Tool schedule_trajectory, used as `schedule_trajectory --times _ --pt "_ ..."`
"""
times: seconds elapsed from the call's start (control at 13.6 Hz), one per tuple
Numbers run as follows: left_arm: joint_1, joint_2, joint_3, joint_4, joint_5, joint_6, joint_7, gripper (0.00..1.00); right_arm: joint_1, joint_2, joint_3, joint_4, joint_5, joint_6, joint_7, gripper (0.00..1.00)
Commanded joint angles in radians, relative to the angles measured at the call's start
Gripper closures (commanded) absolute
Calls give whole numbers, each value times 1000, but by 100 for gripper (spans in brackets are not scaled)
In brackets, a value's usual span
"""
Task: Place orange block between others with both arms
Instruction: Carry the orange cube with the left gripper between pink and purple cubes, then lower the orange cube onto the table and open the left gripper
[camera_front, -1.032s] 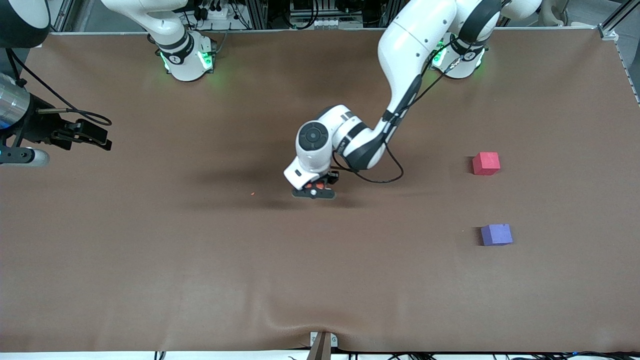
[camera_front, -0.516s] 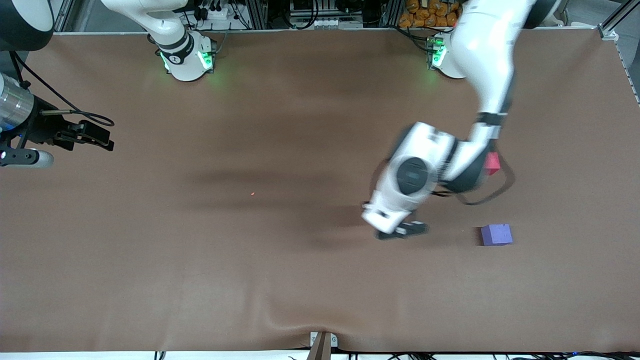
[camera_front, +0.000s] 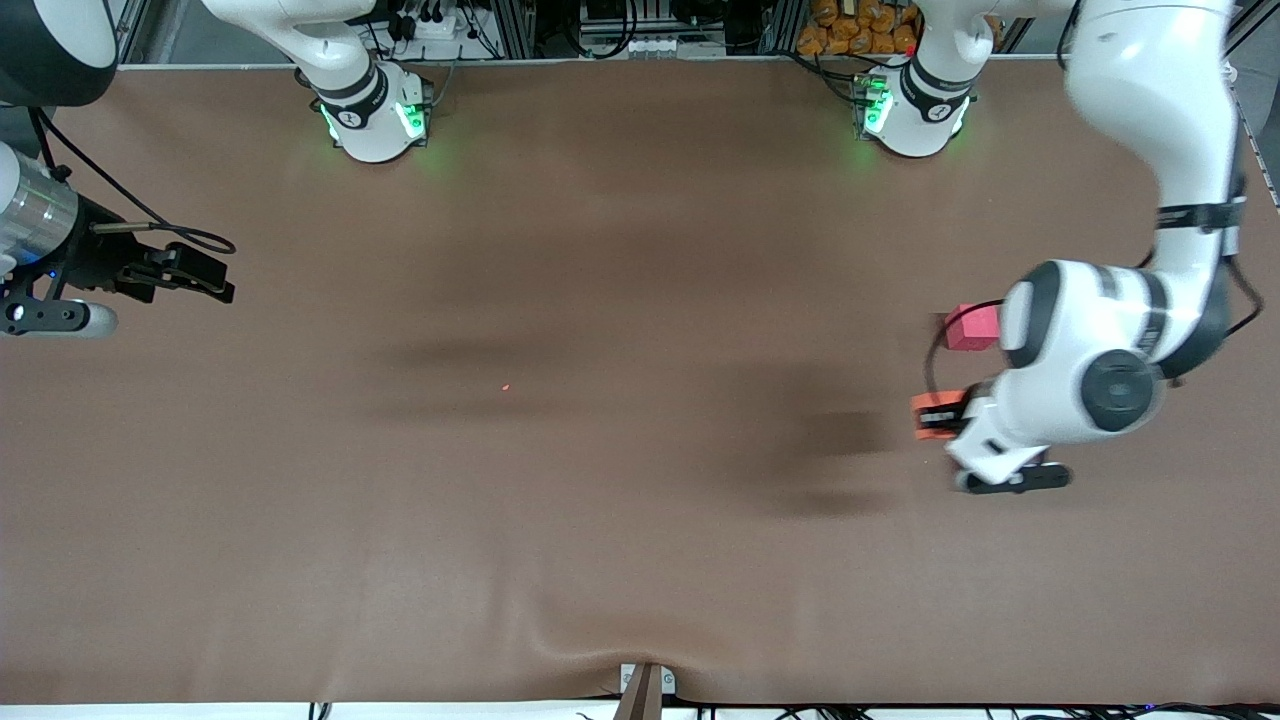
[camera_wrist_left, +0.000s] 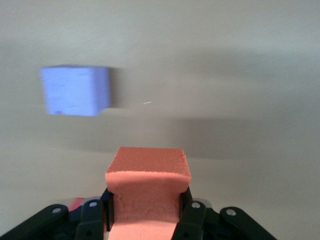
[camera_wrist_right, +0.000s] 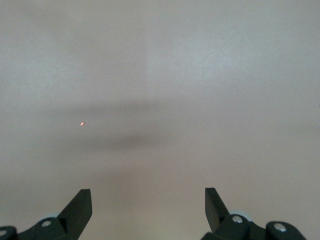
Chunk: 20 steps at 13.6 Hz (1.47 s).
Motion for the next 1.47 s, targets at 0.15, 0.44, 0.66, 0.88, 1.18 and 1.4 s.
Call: schedule_trajectory --times 0.15,0.44,0.66,0.88,1.18,1.4 --pt "135 -105 -17 -306 5 247 145 100 1 -18 4 -17 -9 -3 -3 0" --pt "169 -79 -18 -382 3 416 201 100 3 -15 4 -19 -9 -6 -6 0" --pt "169 -57 -18 -410 3 501 201 100 1 -19 4 -19 -8 -49 -11 0" --pt "169 -39 -18 -410 3 541 203 100 1 -32 4 -13 -8 -91 -8 0" --pt "166 -16 -18 -410 3 572 203 94 -10 -44 1 -13 -8 -125 -9 0" --pt "164 -16 -20 -410 3 570 205 0 -5 -47 1 -16 -8 -128 -9 0"
